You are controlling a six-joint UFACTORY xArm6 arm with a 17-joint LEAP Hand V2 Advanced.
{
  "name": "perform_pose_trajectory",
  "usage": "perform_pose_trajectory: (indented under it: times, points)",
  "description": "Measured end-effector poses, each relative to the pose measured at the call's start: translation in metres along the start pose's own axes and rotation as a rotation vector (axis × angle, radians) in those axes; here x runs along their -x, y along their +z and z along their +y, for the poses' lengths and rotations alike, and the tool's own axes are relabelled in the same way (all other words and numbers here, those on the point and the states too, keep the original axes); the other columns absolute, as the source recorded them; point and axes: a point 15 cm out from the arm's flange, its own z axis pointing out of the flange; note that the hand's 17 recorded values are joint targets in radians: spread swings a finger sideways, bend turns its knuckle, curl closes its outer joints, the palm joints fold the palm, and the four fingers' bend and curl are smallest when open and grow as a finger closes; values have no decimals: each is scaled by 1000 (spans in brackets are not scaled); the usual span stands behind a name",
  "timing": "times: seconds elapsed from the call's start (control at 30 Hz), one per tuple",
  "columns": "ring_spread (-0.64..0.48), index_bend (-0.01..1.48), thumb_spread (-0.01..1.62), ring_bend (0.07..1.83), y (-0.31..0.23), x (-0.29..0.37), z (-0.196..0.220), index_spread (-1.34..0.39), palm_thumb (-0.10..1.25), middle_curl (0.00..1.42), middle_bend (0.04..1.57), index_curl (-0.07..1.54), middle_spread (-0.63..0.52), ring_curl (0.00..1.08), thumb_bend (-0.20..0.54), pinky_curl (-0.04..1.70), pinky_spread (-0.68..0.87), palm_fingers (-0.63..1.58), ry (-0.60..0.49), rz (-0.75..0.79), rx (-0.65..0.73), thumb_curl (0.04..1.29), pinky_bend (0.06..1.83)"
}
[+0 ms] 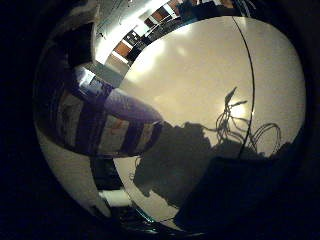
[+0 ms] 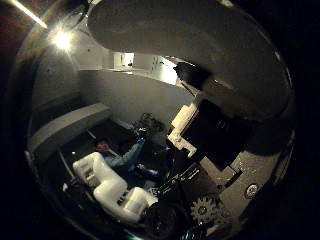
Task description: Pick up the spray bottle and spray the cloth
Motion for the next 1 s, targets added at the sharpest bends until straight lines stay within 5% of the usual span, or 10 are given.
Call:
perform_pose_trajectory:
  times: [0.33, 0.7, 1.0]
  points:
    - [-197, 1026, 1003, 1210, 12, -11, 14, -182, 947, 602, 1243, 597, -88, 714, -26, 958, -312, 1176, 0, 0, 53, 531, 968]
    - [-180, 254, 915, 1150, 9, -3, 35, -371, 831, 484, 822, 465, -144, 546, -31, 732, -450, 988, -34, -32, 149, 481, 1092]
    - [-236, 180, 941, 1058, 0, -5, 41, -479, 788, 422, 507, 408, -161, 481, -29, 635, -432, 667, -53, -21, 189, 442, 1112]
